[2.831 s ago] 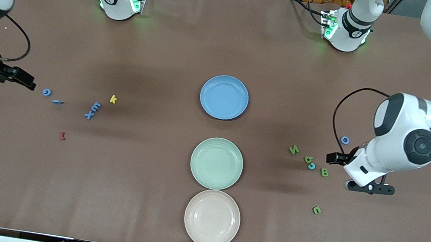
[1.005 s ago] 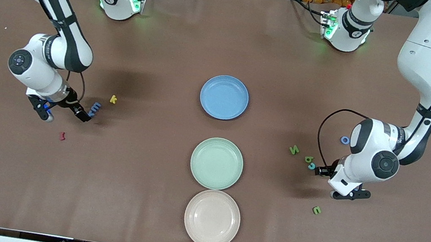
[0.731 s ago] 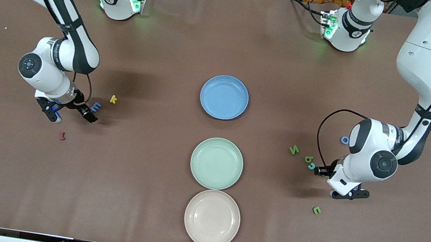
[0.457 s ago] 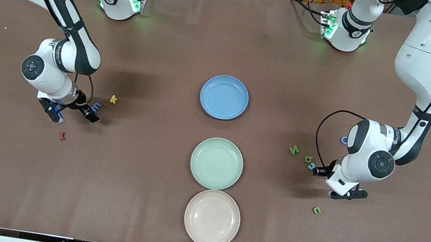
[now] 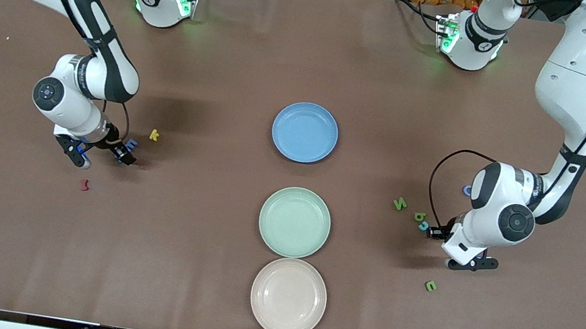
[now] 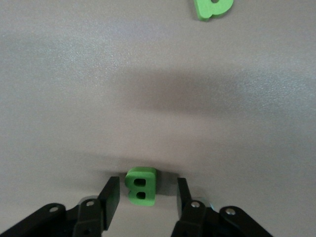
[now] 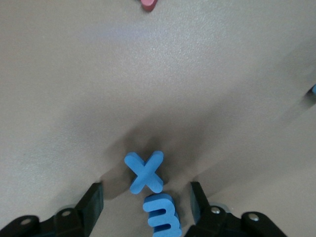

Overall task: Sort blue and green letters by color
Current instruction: 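Grasp the green B with the left gripper while the right gripper lowers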

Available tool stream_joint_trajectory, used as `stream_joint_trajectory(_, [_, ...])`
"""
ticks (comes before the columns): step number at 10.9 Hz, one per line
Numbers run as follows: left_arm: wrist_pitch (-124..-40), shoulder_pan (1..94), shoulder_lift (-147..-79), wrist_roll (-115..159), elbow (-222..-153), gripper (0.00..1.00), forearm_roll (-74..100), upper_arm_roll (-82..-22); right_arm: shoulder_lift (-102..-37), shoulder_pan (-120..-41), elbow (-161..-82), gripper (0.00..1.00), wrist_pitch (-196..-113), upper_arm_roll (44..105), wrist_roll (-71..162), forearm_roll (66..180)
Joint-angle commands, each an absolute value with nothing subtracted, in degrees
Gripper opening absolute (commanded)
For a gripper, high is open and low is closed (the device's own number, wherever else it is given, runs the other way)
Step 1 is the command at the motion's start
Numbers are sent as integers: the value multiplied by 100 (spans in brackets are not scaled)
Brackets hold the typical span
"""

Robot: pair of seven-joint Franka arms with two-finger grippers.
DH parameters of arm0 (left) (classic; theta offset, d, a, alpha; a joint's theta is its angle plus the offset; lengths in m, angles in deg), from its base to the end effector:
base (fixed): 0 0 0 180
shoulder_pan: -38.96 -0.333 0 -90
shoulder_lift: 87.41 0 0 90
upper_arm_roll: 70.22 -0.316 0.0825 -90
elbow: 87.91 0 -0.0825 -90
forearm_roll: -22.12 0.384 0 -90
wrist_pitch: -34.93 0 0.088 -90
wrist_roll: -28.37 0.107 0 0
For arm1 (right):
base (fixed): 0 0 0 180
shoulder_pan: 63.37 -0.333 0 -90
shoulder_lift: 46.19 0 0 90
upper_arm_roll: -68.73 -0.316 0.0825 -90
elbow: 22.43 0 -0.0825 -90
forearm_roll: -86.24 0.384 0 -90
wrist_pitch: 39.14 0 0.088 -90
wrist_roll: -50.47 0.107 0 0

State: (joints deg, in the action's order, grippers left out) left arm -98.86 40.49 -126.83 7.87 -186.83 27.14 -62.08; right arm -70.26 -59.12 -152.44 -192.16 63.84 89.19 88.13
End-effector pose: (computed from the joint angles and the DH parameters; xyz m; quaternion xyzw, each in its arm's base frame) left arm 0.6535 -0.1022 0.1828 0.9963 0.0773 -0.0382 0.0053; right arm 0.5325 0.0067 0.1707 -0.9388 0.3434 0.0166 0.0204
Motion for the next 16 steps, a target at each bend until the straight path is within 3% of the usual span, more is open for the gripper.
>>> stream_joint_trajectory(1, [-10234,4036,-12696,648,-18872,46,2976,-6196,-7088,-5942,-15268,59,-19348,6398,8993,8642])
stream_joint_trajectory(2, [-10297,4036,-12696,648,-18907,41,2976,-6196,-7106,-5933,-15268,52,-19348,6398,8993,8624])
stream_joint_trajectory(3, [-10306,4027,-12687,648,-18908,27,2976,-6196,-7115,-5933,-15268,36,-19348,6398,8993,8615])
stream_joint_trajectory(5, [-10297,4036,-12643,648,-18899,0,2976,-6187,-7115,-5933,-15251,23,-19330,6416,8976,8615])
stream_joint_trajectory(12, [-10104,4625,-12107,674,-18811,0,2976,-6126,-7088,-5933,-15146,13,-19173,6433,8853,8580])
stream_joint_trajectory(14, [-10113,4738,-12089,587,-18505,0,2994,-5627,-7062,-5933,-15005,12,-18910,6442,8853,8449])
stream_joint_trajectory(16, [-10156,5151,-12360,561,-18101,0,3064,-5590,-7044,-5933,-14812,12,-18611,6442,8861,8448])
